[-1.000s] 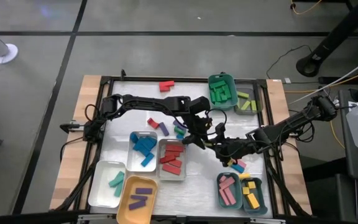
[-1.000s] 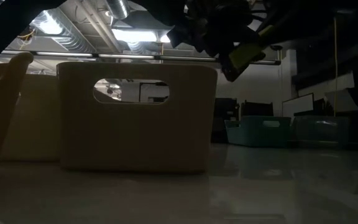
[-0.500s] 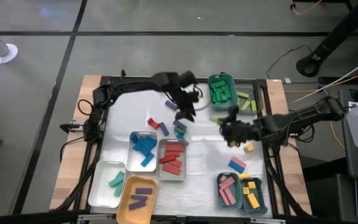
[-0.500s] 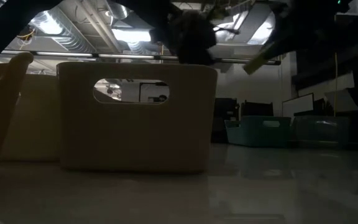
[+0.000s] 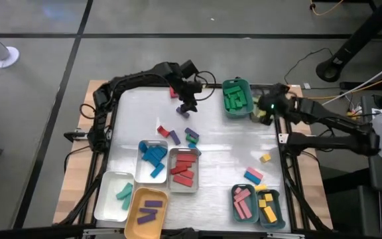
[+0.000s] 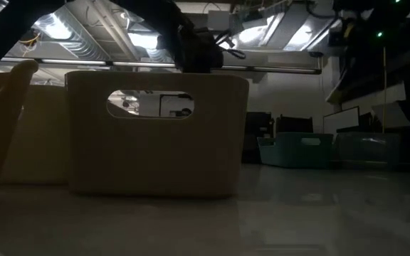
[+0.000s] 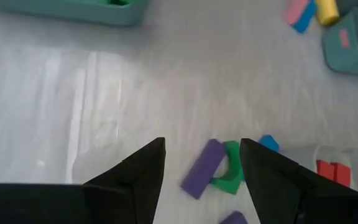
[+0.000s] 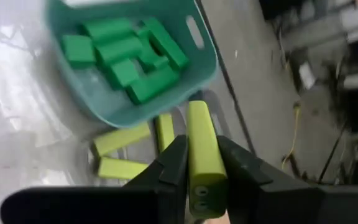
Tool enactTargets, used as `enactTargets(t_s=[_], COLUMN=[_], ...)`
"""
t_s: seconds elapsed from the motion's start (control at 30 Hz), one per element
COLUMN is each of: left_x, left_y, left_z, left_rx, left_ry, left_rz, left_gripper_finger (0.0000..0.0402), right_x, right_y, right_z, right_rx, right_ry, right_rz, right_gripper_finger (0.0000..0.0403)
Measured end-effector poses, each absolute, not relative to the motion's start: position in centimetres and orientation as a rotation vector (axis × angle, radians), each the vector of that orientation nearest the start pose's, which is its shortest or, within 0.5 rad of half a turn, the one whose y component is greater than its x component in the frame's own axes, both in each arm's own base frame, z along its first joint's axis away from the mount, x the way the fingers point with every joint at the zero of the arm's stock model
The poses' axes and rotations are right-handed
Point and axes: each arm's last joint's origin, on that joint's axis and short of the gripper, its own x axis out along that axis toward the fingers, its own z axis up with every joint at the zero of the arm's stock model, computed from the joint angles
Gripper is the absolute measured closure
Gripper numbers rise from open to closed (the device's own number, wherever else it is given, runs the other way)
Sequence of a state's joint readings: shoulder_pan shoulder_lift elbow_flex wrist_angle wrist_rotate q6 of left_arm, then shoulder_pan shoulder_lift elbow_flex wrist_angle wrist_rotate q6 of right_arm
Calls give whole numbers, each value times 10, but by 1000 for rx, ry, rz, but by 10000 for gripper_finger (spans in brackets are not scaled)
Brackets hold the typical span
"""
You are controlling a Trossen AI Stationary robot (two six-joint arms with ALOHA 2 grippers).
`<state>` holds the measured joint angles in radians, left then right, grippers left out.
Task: Sort blocks
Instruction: Put the light green block into the black bin
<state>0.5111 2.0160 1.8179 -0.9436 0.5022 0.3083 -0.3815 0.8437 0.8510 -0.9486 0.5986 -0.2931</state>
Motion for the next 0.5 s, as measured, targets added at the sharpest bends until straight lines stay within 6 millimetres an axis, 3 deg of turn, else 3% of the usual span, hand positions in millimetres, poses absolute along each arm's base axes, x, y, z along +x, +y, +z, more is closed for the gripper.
enactTargets(t_s=[0.17,0.5], left_x=[374,375], left_y=[198,199], left_z=[264,263], left_rx=[-299,-202], left_ry=[1018,1056], left_rz=[-94,-36], left_gripper_finger=[206,206], right_x=[114,113], right_y=[-97,-137], right_z=[290,275], right_rx=[-266,-82], right_ry=[1114,1145], right_rz=[-857,-875], right_gripper_finger=[326,325])
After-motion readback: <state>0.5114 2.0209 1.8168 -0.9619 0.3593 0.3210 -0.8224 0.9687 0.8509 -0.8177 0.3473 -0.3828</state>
